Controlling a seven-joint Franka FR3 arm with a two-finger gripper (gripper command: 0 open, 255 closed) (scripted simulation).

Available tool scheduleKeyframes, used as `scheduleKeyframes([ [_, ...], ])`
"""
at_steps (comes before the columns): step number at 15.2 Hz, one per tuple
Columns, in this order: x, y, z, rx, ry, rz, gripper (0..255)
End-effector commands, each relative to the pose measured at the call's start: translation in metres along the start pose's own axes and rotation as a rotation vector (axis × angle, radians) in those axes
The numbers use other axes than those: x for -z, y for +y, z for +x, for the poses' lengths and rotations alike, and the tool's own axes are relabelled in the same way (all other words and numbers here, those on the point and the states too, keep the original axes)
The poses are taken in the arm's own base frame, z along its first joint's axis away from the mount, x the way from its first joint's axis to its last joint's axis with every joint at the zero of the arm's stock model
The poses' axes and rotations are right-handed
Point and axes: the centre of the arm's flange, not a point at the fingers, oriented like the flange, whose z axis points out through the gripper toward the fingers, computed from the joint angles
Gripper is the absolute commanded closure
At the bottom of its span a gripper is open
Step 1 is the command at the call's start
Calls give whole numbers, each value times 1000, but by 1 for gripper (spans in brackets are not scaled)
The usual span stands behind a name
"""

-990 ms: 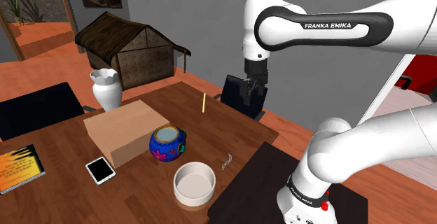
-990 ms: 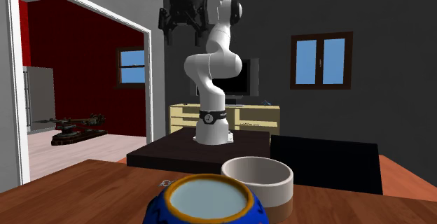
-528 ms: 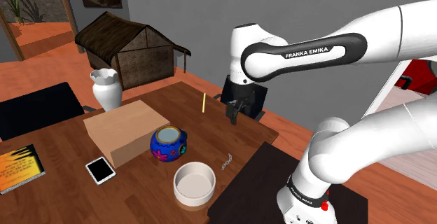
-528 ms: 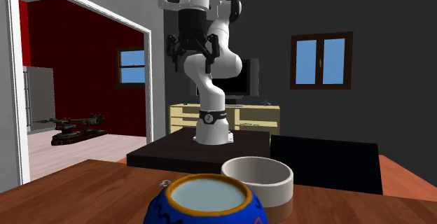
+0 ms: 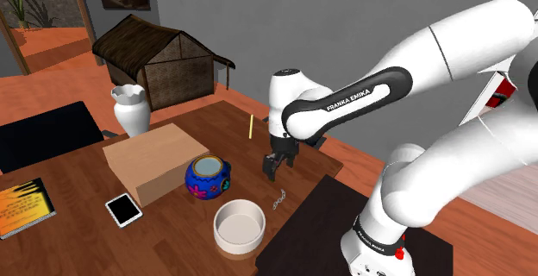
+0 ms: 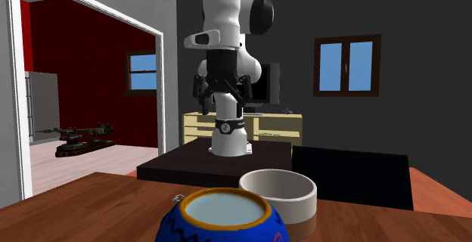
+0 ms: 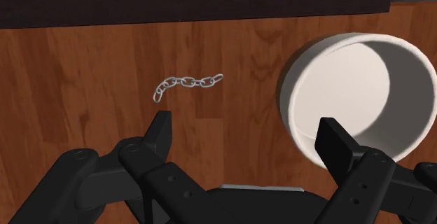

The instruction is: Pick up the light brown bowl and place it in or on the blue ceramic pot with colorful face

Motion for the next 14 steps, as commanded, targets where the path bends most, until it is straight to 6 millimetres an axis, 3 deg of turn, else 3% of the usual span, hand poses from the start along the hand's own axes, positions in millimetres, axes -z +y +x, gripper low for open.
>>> scheduleKeyframes([
  [1, -20, -11, 7, -2, 10, 8, 0],
  [10, -120, -63, 34, -9, 39, 37, 0],
  [14, -139, -65, 36, -9, 40, 37, 0],
])
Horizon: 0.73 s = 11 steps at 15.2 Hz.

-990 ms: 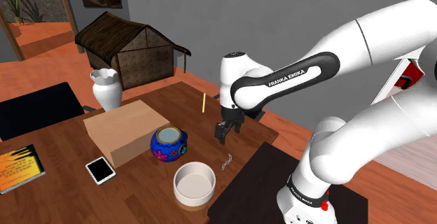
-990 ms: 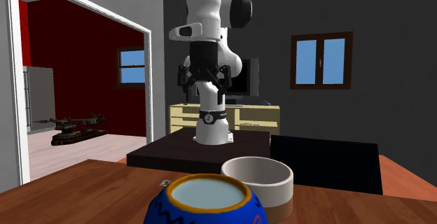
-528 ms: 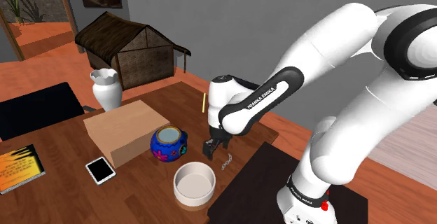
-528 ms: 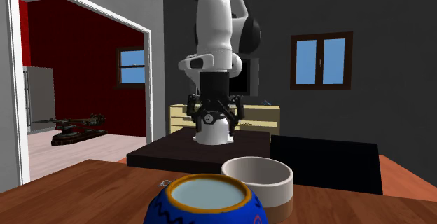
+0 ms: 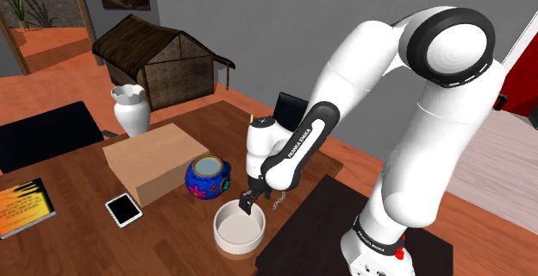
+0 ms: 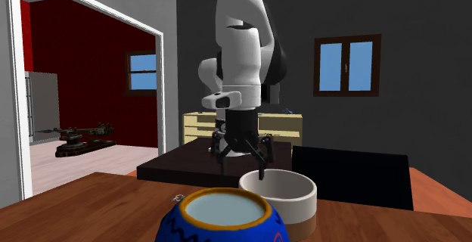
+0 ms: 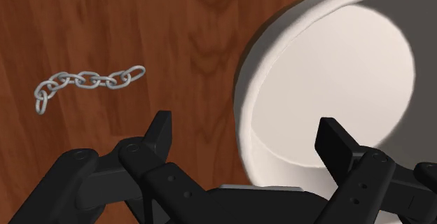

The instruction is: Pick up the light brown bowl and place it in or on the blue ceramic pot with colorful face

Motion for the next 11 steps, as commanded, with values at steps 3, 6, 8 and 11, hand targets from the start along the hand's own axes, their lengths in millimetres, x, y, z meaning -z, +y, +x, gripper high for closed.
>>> scheduleKeyframes([
  [3, -21, -1, 1, 0, 1, 1, 0],
  [6, -30, -1, 0, 0, 1, 1, 0],
  [8, -30, -1, 1, 0, 1, 1, 0],
  [11, -30, -1, 1, 0, 1, 1, 0],
])
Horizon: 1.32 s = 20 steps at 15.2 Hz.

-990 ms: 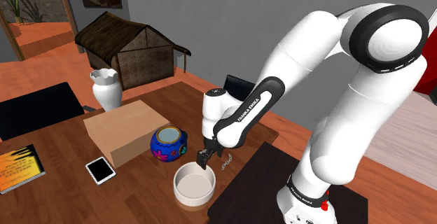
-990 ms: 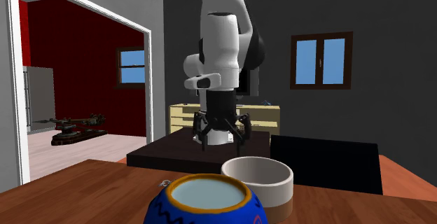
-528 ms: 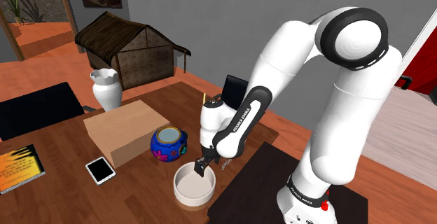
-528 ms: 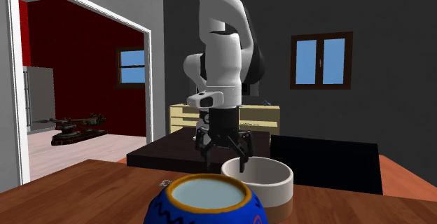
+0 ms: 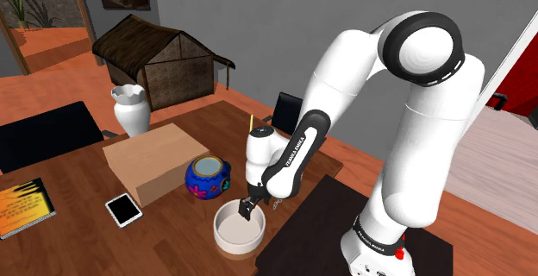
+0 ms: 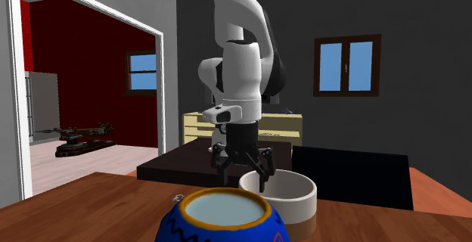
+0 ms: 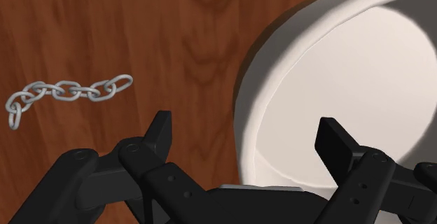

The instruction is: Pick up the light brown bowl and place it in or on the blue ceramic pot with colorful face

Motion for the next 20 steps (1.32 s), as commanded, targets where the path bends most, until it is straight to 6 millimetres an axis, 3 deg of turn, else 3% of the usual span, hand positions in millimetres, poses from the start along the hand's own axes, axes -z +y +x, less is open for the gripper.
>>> scheduleKeyframes([
  [1, 0, 0, 0, 0, 0, 0, 0],
  [2, 0, 0, 0, 0, 0, 0, 255],
  [11, 0, 0, 0, 0, 0, 0, 255],
  [20, 47, 0, -3, 0, 0, 0, 255],
])
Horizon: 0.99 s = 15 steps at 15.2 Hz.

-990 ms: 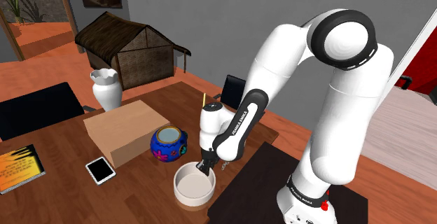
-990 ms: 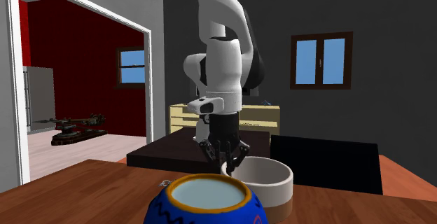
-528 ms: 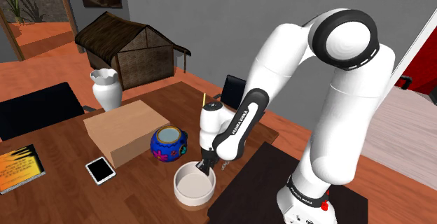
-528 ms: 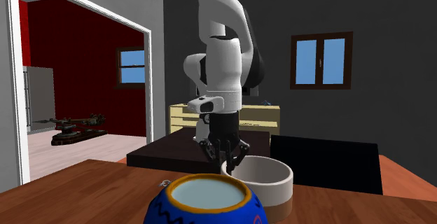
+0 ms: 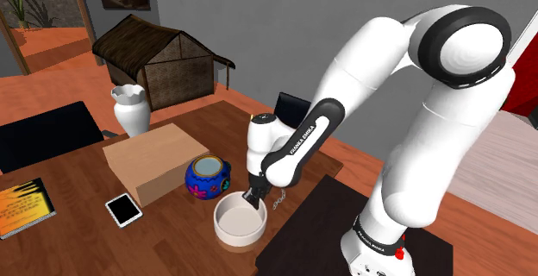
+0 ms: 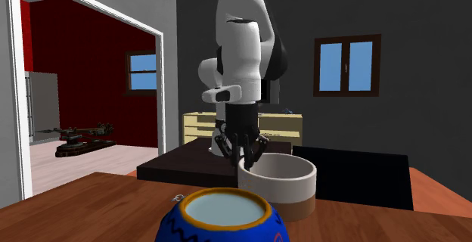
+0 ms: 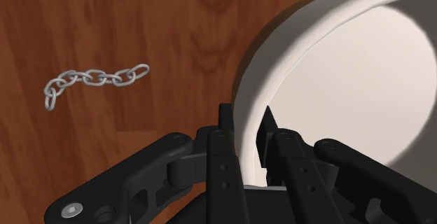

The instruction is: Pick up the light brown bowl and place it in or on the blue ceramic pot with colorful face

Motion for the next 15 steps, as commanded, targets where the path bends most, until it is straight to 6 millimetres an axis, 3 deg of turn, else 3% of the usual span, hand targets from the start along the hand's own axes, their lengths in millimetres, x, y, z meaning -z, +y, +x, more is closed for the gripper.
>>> scheduleKeyframes([
  [1, 10, -1, 0, 0, 0, 0, 255],
  [15, 84, -1, -5, 0, 0, 0, 255],
])
